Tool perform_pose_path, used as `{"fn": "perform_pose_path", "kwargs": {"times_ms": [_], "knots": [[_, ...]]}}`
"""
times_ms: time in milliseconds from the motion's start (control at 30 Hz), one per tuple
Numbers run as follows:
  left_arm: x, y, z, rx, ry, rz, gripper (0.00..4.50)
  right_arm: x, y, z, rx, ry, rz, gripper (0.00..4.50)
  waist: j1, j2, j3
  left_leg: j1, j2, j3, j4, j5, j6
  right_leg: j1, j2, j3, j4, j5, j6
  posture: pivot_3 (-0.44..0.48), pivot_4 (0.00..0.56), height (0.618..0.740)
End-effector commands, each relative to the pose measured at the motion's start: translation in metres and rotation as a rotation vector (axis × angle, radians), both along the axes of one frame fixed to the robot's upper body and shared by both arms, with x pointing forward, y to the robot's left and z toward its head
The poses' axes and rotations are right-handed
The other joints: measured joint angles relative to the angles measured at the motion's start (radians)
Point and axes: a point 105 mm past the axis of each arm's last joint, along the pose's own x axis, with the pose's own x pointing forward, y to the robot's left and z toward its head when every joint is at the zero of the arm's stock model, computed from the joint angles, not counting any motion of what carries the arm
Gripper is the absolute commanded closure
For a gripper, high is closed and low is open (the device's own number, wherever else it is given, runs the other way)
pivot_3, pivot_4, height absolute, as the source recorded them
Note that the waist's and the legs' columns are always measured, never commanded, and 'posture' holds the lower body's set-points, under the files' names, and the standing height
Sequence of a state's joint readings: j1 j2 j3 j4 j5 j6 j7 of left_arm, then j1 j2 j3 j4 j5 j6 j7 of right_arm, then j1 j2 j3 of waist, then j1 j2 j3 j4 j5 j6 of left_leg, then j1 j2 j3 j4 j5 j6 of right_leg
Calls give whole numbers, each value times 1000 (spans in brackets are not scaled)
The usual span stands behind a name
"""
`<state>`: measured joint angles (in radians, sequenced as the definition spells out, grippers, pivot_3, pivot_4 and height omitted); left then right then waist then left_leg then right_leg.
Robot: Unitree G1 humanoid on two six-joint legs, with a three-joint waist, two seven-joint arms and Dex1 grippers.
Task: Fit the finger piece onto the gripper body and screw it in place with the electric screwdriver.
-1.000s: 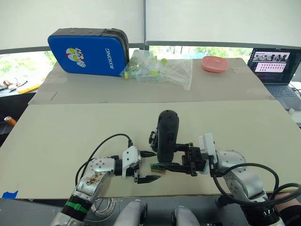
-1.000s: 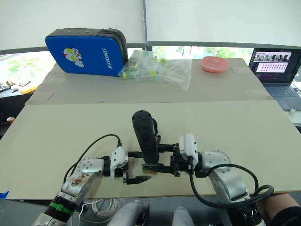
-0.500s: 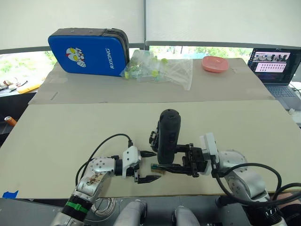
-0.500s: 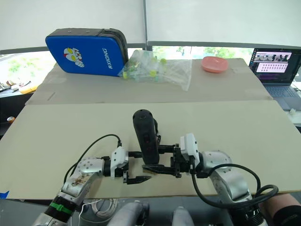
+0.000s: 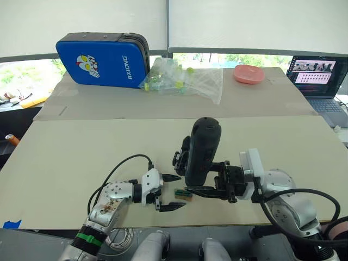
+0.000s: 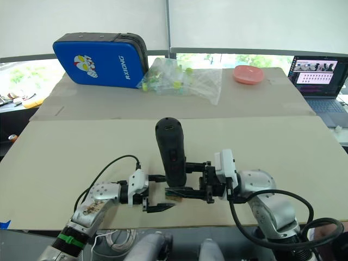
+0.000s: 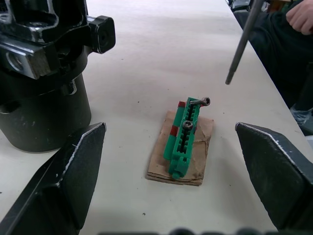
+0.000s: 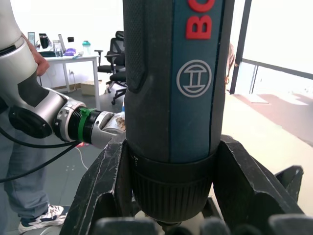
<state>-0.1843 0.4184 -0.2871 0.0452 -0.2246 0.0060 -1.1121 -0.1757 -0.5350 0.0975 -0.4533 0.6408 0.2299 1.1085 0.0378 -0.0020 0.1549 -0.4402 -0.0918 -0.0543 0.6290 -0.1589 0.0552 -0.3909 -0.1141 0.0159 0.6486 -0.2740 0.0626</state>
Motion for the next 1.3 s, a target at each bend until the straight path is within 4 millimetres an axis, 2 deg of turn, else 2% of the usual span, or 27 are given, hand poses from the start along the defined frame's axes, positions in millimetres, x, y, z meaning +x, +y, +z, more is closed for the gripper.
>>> {"fn": "perform_pose_path", "kwargs": {"times_ms": [33, 1300], "knots": [[-6, 0, -17, 33, 68, -3, 0, -3, 0, 14, 38, -75, 5, 2592, 0, 0, 0, 0, 0, 0, 0, 0, 0, 0, 0, 0, 0, 0, 0, 0, 150, 740], [-6, 1, -17, 37, 68, -4, 0, 1, 3, 2, 13, -69, -5, 2592, 0, 0, 0, 0, 0, 0, 0, 0, 0, 0, 0, 0, 0, 0, 0, 0, 150, 740]]}}
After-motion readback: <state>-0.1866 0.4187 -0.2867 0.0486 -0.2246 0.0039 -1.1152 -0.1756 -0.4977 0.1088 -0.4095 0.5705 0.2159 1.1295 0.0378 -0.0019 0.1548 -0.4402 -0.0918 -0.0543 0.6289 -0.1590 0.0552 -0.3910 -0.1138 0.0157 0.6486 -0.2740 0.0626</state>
